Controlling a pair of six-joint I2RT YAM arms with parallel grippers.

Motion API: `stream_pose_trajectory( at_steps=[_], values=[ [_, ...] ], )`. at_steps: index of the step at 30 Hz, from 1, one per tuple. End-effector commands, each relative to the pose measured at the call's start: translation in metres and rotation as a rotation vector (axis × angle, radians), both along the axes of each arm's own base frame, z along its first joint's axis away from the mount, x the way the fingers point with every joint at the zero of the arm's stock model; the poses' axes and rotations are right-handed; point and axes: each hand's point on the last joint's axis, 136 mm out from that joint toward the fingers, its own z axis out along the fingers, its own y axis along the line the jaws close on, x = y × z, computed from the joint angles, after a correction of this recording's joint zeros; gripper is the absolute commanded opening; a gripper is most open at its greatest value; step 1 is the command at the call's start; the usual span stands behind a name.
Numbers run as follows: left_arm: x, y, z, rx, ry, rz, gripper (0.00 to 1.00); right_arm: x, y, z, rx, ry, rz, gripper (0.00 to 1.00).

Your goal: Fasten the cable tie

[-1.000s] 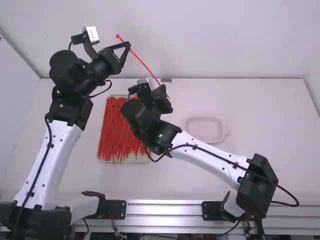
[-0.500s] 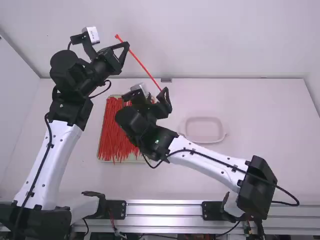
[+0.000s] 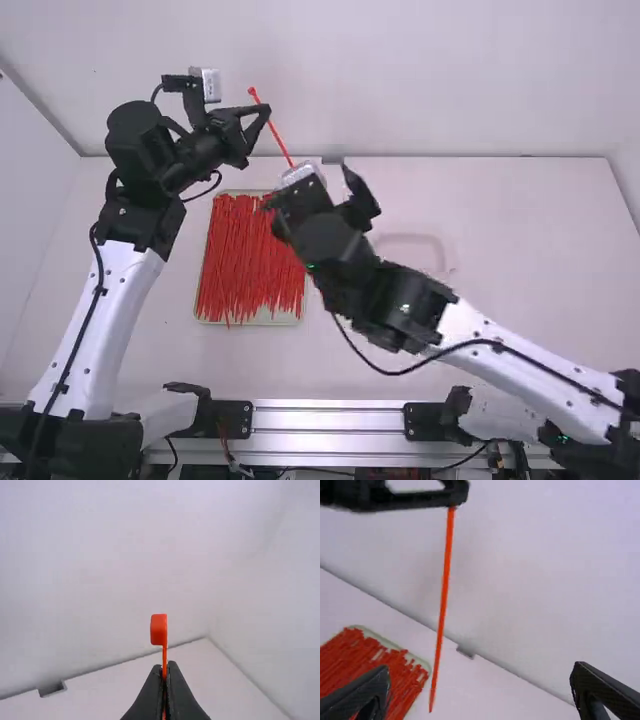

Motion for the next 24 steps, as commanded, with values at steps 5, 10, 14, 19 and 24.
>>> stream_pose_trajectory(
  at_steps=[5, 10, 14, 19, 24],
  values=[
    [-0.024, -0.016, 0.001, 0.134, -0.119, -0.183, 0.02, -0.013, 0.0, 0.019, 0.124, 0.105, 0.394, 0.96],
    [-0.042, -0.029, -0.002, 0.172, -0.168, -0.309, 0.02, -0.017, -0.009, 0.027, 0.185, 0.14, 0.603, 0.96],
    [-0.064, -0.04, 0.001, 0.211, -0.271, -0.454, 0.02, -0.016, -0.018, 0.035, 0.246, 0.152, 0.749, 0.96],
    [-0.069, -0.043, 0.006, 0.189, -0.275, -0.484, 0.02, -0.024, -0.023, 0.037, 0.309, 0.182, 1.004, 0.98],
    [-0.089, -0.049, 0.014, 0.16, -0.303, -0.598, 0.02, -0.025, -0.023, 0.028, 0.354, 0.222, 1.22, 0.96]
  ],
)
